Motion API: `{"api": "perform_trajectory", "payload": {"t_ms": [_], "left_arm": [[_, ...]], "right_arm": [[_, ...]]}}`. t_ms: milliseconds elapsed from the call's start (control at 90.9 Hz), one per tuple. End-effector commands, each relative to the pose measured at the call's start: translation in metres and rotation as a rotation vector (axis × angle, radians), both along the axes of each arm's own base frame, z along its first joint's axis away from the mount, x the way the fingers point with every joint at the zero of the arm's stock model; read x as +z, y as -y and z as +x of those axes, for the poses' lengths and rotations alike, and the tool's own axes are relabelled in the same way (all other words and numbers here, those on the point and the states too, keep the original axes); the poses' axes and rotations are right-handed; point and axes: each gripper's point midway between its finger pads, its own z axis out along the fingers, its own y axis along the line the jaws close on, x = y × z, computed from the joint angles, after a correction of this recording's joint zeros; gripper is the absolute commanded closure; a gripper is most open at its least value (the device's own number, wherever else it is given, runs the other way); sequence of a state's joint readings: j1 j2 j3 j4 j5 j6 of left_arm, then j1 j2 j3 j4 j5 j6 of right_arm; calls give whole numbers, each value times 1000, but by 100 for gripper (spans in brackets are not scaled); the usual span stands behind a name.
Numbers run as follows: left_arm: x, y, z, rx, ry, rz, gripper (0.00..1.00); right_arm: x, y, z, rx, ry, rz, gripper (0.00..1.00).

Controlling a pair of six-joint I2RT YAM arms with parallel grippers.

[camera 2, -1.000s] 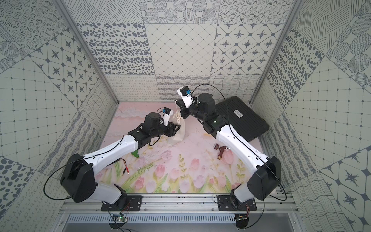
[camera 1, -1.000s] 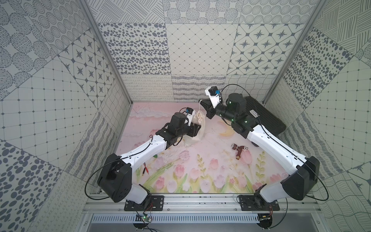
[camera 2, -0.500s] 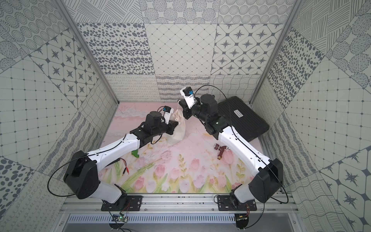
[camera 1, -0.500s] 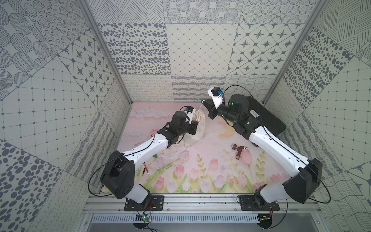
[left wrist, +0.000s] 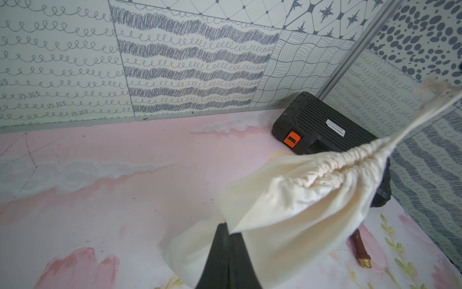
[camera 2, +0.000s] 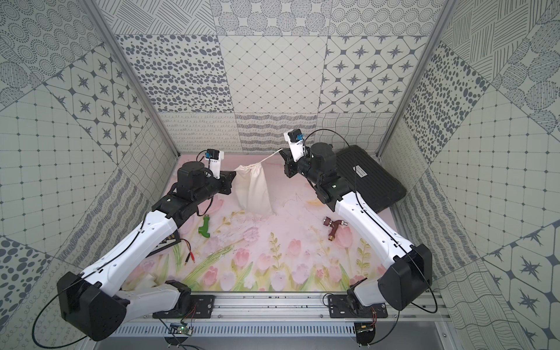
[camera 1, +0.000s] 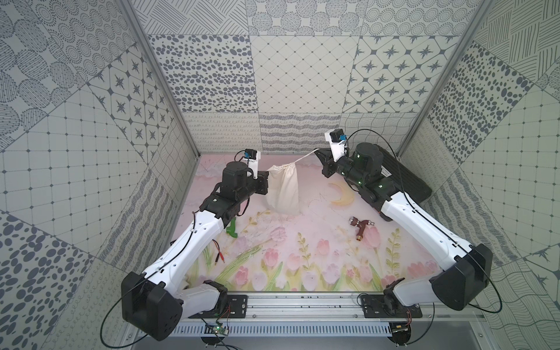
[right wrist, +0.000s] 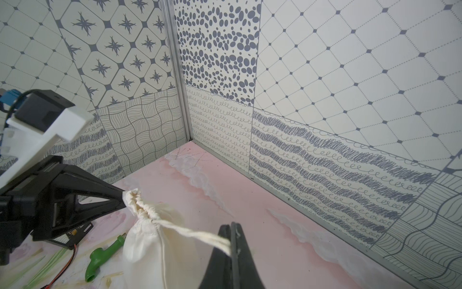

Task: Close the soil bag
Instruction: Frap the soil bag at the center of the board.

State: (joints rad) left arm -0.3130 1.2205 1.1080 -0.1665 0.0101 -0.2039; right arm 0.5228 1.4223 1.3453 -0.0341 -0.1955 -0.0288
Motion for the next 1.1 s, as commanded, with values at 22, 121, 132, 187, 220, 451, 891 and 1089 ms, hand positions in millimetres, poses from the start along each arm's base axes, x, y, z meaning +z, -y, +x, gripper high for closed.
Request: {"api": "perform_trajectory", "payload": {"t_ms": [22,121,132,187,220,451,891,1089], "left_arm": [[-40,-64,-12,235,-173,-74,100],[-54,-64,-18,230,-215,-111,100],[-54,-62,-18,221,-214,-116,100],[-53,-44,-21,113,-201,-157,100],[-52,-32,-23,52,-186,-179,100],[-28,42,-47,-272,-90,-91,78],[21,120,-59,-554,32,-24,29],[24,158,-46,-617,44,-63,40]], "right_arm": [[18,32,18,-124,35,98,100],[9,35,20,-124,8,111,100],[8,34,19,-114,7,113,100],[6,23,13,-45,-5,126,100],[6,16,9,-12,-8,140,100],[-3,-35,-13,166,-22,114,100],[-4,-45,-21,193,-30,98,100],[-5,-45,-23,199,-37,104,100]]}}
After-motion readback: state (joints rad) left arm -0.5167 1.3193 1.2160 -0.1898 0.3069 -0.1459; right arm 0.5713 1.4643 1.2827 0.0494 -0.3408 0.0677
